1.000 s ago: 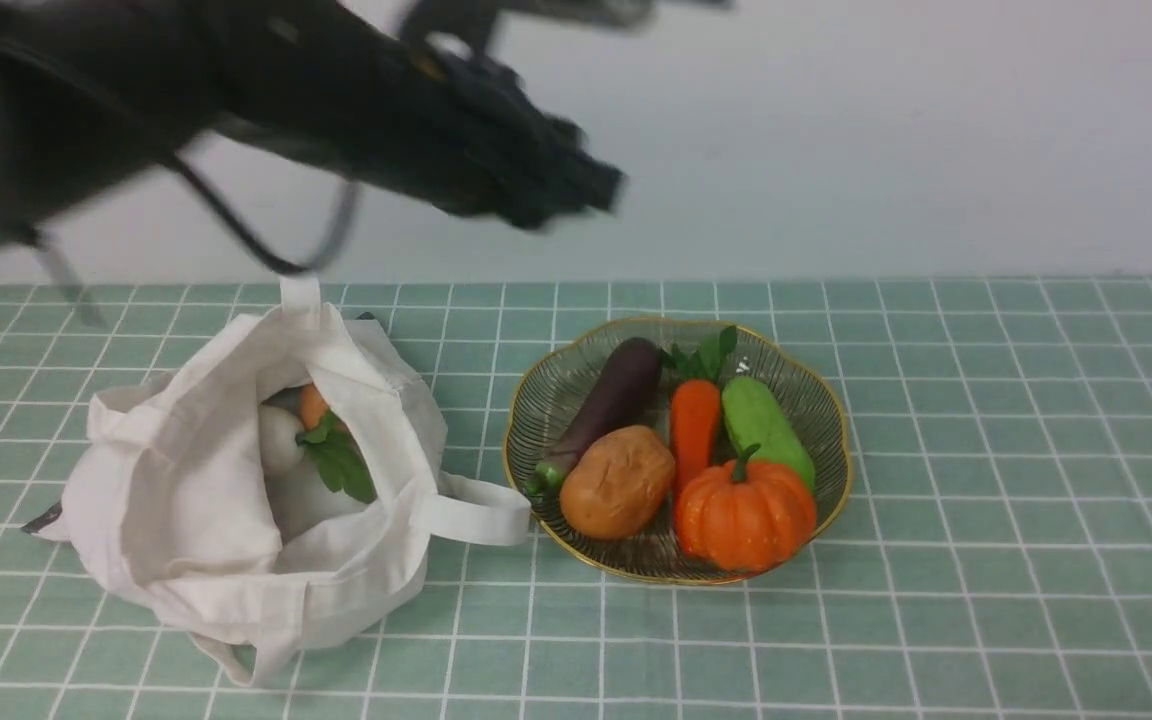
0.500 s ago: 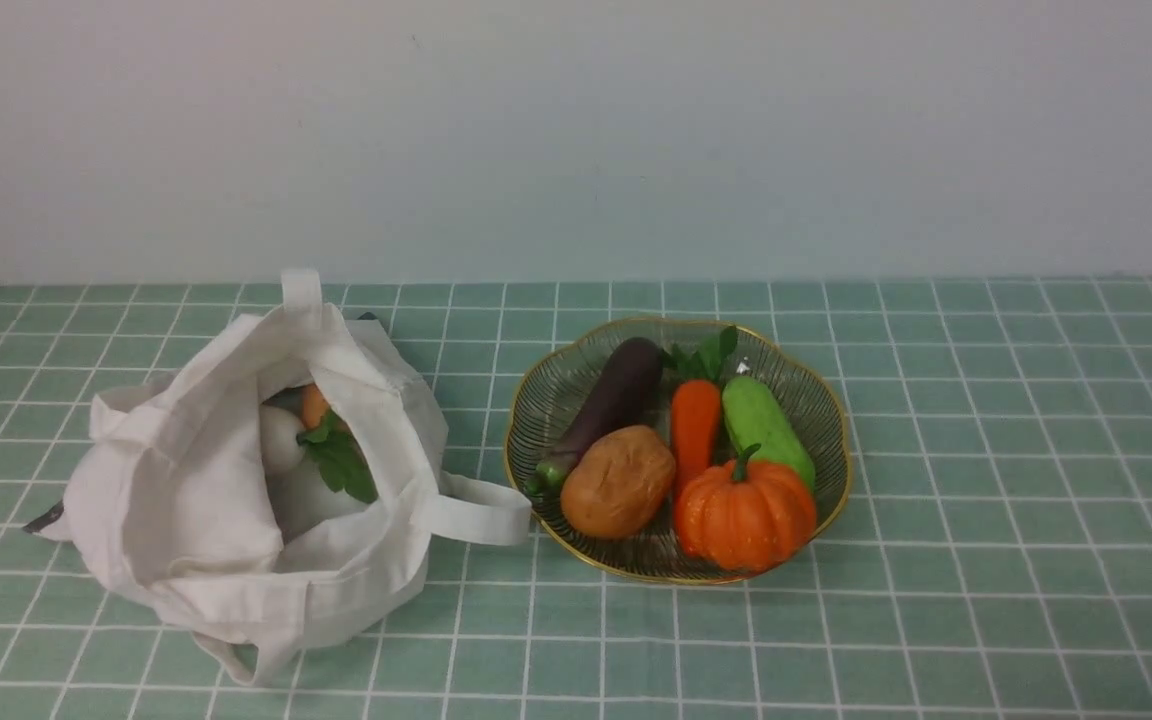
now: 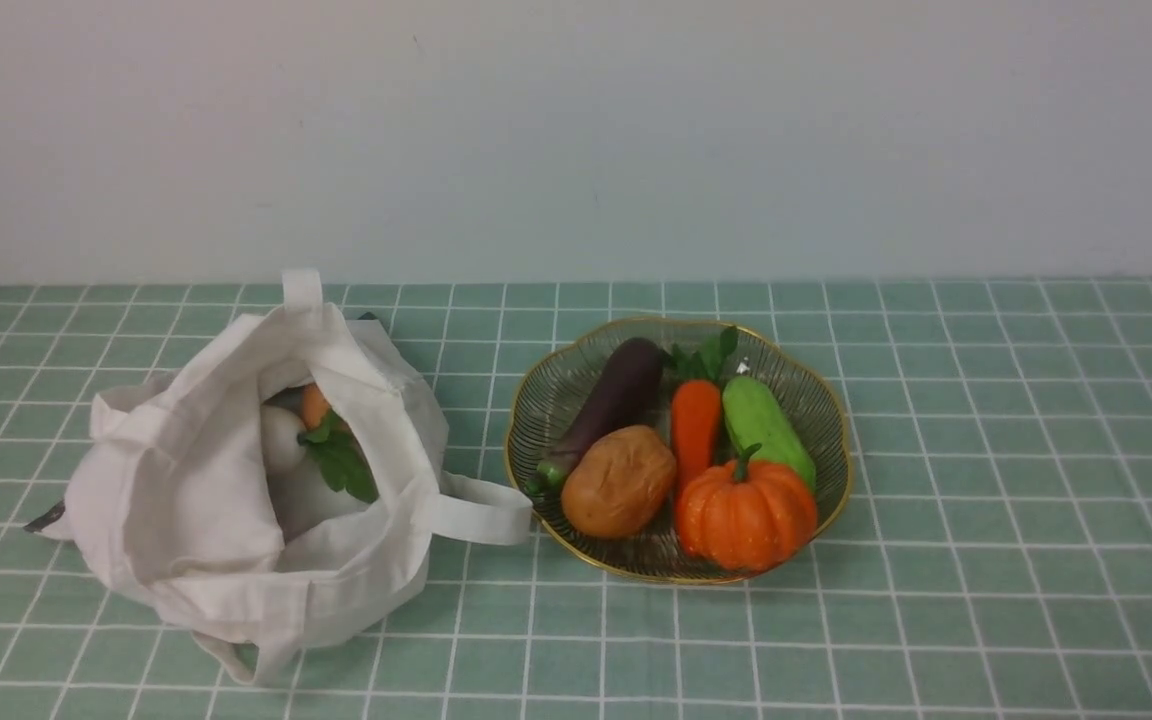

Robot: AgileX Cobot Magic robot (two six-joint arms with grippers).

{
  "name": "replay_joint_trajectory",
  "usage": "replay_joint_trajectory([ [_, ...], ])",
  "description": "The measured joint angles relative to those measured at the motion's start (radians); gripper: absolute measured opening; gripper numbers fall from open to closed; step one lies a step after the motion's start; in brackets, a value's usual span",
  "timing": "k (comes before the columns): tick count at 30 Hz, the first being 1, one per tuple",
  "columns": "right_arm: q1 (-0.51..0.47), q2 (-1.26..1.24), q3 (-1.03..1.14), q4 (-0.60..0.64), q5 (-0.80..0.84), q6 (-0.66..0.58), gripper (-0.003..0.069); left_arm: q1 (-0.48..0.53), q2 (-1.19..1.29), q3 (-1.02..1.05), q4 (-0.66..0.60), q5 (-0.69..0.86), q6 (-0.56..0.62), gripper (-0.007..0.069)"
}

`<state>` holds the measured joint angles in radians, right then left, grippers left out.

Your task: Take vegetables from cloth bag on blue coffee tablecloth place on plate.

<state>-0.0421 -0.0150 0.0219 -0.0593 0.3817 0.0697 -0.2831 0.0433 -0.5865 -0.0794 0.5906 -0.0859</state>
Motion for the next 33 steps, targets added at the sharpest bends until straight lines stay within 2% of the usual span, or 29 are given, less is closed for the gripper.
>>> replay_joint_trajectory([
  [7,0.000,0.000,0.000,0.000,0.000,0.001,-0.0010,0.000,-0.063,0.058,0.005,0.000,-0.001,-0.0008],
  [17,0.000,0.000,0.000,0.000,0.000,0.001,-0.0010,0.000,-0.063,0.249,0.143,-0.081,-0.005,-0.0008],
  [20,0.000,0.000,0.000,0.000,0.000,0.001,-0.0010,0.034,-0.063,0.348,0.155,-0.158,-0.001,-0.0008],
  [26,0.000,0.000,0.000,0.000,0.000,0.001,-0.0010,0.186,-0.062,0.585,0.079,-0.339,0.062,-0.0008],
  [29,0.000,0.000,0.000,0.000,0.000,0.001,-0.0010,0.218,-0.062,0.612,0.066,-0.341,0.095,-0.0008],
  [33,0.000,0.000,0.000,0.000,0.000,0.001,-0.0010,0.230,-0.062,0.613,0.065,-0.271,0.117,-0.0008],
])
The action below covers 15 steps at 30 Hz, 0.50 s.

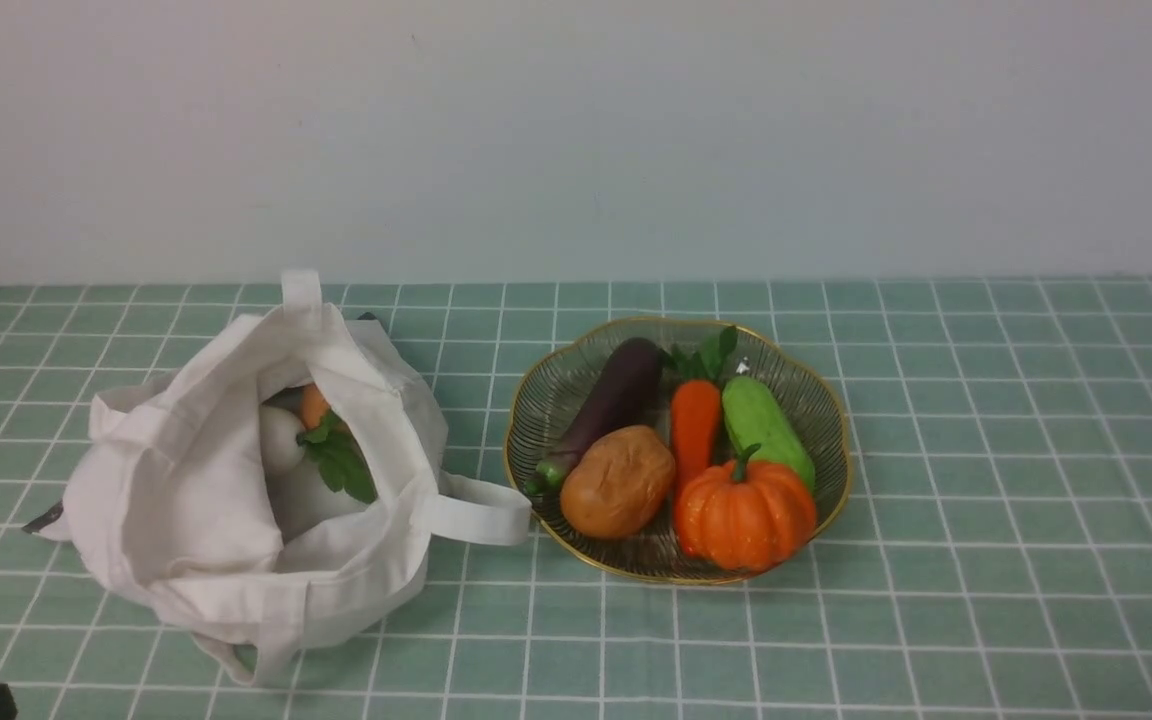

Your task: Take vegetables from cloth bag on blue coffee tablecloth place on plate.

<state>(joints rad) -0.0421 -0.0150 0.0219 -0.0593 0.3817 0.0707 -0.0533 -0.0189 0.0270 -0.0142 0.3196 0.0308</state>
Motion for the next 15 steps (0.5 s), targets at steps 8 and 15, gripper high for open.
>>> replay_joint_trajectory([
  [8,0.000,0.000,0.000,0.000,0.000,0.000,-0.0010,0.001,0.000,0.001,0.000,0.050,0.007,-0.0008],
  [15,0.000,0.000,0.000,0.000,0.000,0.000,-0.0010,0.001,0.000,0.001,0.000,0.051,0.008,-0.0008],
])
